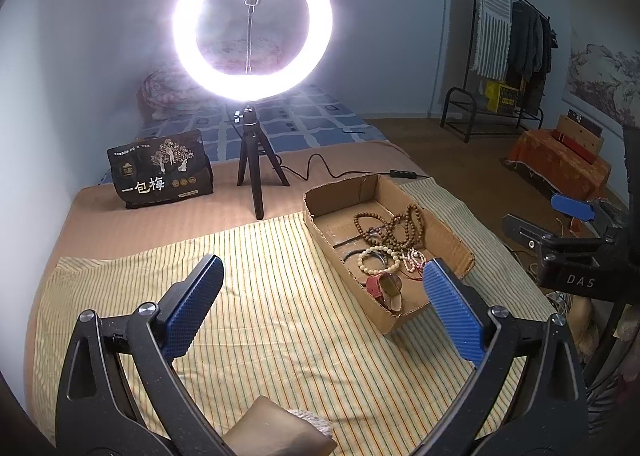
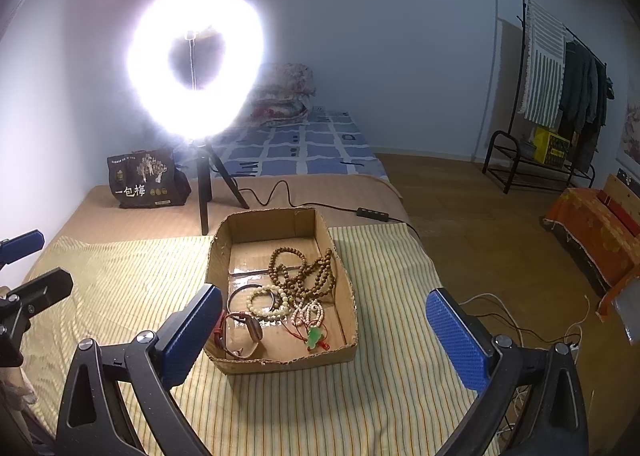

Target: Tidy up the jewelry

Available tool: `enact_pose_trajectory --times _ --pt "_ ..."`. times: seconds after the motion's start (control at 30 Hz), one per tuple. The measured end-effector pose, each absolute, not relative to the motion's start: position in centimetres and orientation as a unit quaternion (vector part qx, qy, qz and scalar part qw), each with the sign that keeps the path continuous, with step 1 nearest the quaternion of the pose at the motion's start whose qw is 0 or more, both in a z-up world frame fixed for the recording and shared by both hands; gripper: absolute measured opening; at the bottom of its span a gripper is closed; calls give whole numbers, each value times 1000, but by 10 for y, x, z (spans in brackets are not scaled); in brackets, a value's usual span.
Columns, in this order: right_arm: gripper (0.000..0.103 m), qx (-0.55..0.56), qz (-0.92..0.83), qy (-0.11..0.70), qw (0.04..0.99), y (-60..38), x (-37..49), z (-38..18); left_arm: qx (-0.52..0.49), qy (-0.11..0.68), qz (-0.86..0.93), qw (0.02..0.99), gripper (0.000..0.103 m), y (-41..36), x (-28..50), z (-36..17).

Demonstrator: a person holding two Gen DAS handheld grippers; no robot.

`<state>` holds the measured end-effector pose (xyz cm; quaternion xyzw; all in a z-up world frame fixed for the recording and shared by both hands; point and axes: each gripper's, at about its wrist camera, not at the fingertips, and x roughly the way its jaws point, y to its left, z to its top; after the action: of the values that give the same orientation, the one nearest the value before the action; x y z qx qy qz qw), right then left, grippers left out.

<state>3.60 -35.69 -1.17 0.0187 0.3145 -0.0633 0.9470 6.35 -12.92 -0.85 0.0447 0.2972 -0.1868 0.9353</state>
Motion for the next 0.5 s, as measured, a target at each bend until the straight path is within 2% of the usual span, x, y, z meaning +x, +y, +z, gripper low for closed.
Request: enact_pose_trajectory --times 0.5 --pt "103 19 -66 318 946 -359 37 -14 48 296 -185 936 102 -130 63 -7"
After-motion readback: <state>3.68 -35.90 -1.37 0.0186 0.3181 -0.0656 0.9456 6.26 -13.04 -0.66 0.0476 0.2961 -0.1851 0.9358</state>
